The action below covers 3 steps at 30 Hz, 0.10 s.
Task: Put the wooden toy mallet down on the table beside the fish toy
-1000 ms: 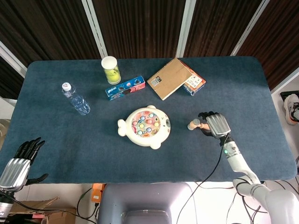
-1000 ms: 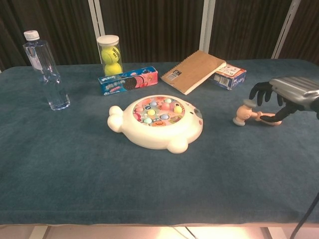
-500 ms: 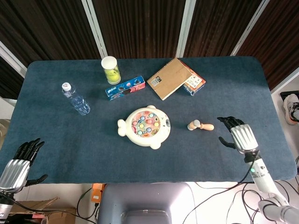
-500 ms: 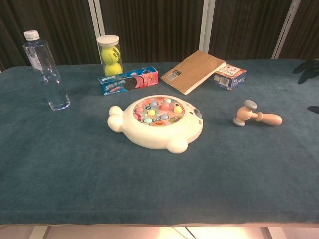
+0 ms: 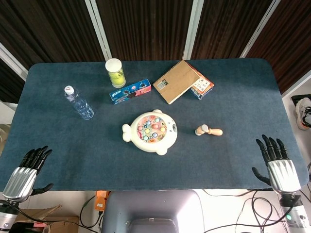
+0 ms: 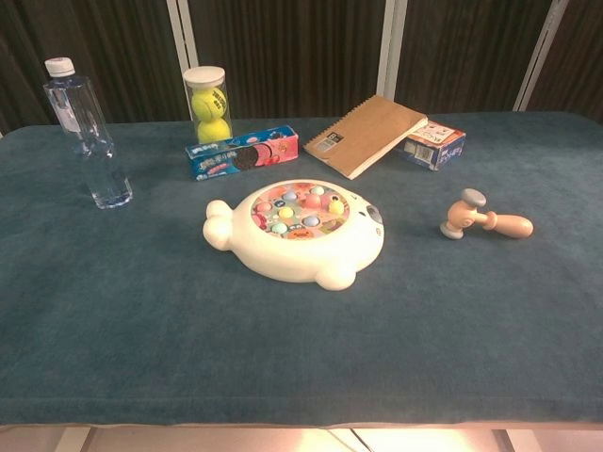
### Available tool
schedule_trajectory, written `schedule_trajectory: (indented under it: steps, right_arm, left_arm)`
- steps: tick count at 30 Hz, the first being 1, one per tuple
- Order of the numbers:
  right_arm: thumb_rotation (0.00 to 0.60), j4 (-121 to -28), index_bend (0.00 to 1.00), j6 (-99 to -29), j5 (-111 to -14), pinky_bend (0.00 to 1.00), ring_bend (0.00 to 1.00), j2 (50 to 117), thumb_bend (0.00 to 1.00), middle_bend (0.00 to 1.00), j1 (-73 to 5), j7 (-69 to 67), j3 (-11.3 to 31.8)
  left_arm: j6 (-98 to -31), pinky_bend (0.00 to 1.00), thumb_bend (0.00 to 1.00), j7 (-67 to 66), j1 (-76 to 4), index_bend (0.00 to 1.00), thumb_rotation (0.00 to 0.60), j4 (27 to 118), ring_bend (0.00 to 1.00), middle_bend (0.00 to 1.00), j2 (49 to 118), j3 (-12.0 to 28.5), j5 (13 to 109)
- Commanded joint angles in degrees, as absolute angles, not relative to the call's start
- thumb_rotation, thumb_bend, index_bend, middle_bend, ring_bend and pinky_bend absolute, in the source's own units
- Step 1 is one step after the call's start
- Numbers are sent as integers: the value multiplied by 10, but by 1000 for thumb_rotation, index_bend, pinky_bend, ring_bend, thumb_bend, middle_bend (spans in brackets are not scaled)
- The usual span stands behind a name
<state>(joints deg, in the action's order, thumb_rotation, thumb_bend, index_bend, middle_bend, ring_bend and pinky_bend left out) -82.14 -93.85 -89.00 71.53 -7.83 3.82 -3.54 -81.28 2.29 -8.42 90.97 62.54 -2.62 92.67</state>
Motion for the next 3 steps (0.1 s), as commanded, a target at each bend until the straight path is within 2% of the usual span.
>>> schedule_trajectory:
  steps: [1,3]
  right_arm:
    - [600,-833,0,-936,-891,35,0,704,170,0,-70,42,-38]
    - [600,-834,0,-924,-890,34,0,701,170,0,-71,44,-37]
  left_arm:
    - [-814,71,74,22,-83,0,600,910,0,0,626,-27,928]
    - [-817,71,73,22,-81,0,600,910,0,0,625,-27,926]
